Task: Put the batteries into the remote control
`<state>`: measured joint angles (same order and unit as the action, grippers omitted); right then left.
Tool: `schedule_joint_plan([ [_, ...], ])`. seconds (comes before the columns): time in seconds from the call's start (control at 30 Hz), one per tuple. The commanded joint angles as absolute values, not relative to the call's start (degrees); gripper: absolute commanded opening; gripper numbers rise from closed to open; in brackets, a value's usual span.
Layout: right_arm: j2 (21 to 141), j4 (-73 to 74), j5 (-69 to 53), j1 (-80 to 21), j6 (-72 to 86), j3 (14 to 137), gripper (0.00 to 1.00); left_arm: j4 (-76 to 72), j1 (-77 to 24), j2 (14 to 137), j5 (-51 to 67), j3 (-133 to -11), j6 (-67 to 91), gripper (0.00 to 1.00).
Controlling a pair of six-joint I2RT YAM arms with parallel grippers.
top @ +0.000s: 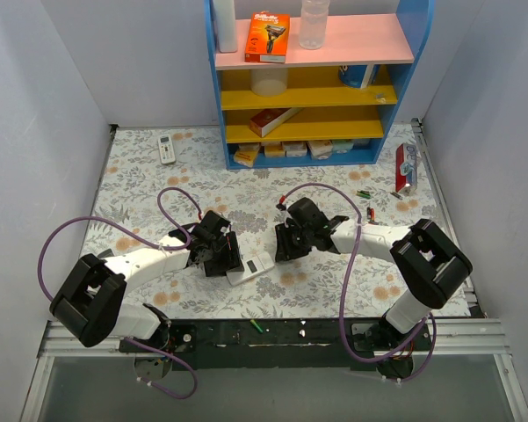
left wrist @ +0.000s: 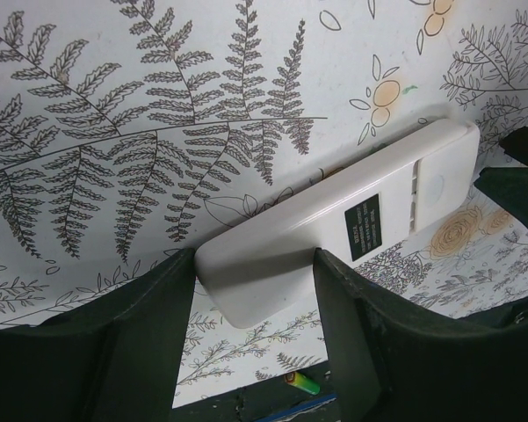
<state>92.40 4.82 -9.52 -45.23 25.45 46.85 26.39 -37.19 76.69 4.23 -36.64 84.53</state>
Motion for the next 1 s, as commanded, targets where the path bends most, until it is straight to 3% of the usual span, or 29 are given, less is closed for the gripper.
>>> schedule_joint_plan([
  [0.0,91.7,9.1,-9.0,-45.3,25.0,49.9,0.42,27.5,-36.9,79.8,1.4,-34.4,82.8,0.55],
  [0.63,97.6,11.9,-12.3,-46.7,25.5,57.1,0.43,27.3,-36.9,80.6,1.9,-35.1,82.1,0.55],
  [0.97,100.6,13.6,-12.0,-49.2,26.5,57.6,0.34,27.0,-36.9,81.1,2.5,-35.4,81.7,0.55],
])
